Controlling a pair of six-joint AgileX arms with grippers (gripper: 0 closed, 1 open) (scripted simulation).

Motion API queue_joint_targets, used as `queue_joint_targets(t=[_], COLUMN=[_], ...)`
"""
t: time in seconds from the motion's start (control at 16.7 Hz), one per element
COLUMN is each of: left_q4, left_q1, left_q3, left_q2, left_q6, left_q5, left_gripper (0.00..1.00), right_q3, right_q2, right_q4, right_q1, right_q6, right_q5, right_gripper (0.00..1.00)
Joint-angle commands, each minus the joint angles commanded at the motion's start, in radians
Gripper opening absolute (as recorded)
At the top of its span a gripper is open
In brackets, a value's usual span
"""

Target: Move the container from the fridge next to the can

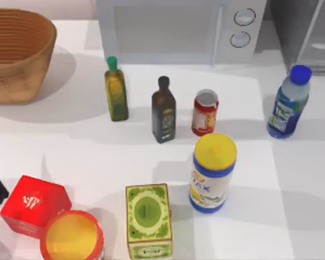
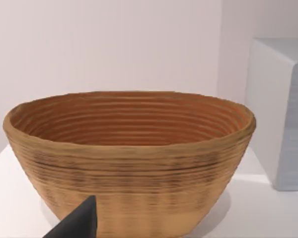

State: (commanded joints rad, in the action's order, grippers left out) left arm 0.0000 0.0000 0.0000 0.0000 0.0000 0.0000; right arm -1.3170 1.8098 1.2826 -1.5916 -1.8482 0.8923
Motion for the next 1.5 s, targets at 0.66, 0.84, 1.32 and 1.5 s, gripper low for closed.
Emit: queue_joint_targets(t=[0.66, 0.84, 1.32, 1.5], left_q4=[0.0, 0.0, 0.0, 0.0], left_q1=[0.0, 0.0, 0.0, 0.0], left_q3=[0.0, 0.0, 0.0, 0.0], left_q2=[0.0, 0.0, 0.0, 0.0], left_q6=[0.0, 0.0, 0.0, 0.0], left_q5=[0.0, 0.0, 0.0, 0.0], left_gripper=[1.0, 1.0, 1.0, 1.0], right_q3=[0.012, 0.024, 0.022, 0.026], right_q2=[0.002, 0.016, 0.019, 0.013], right_q4=[-0.69, -0.873, -0.994, -1.004], right_q1=[0.342, 0.511, 0.663, 0.666], right_q6=[0.927, 1.105, 1.222, 1.233], right_q5=[-0.11, -0.152, -0.144, -0.155], right_gripper=[1.0, 1.0, 1.0, 1.0])
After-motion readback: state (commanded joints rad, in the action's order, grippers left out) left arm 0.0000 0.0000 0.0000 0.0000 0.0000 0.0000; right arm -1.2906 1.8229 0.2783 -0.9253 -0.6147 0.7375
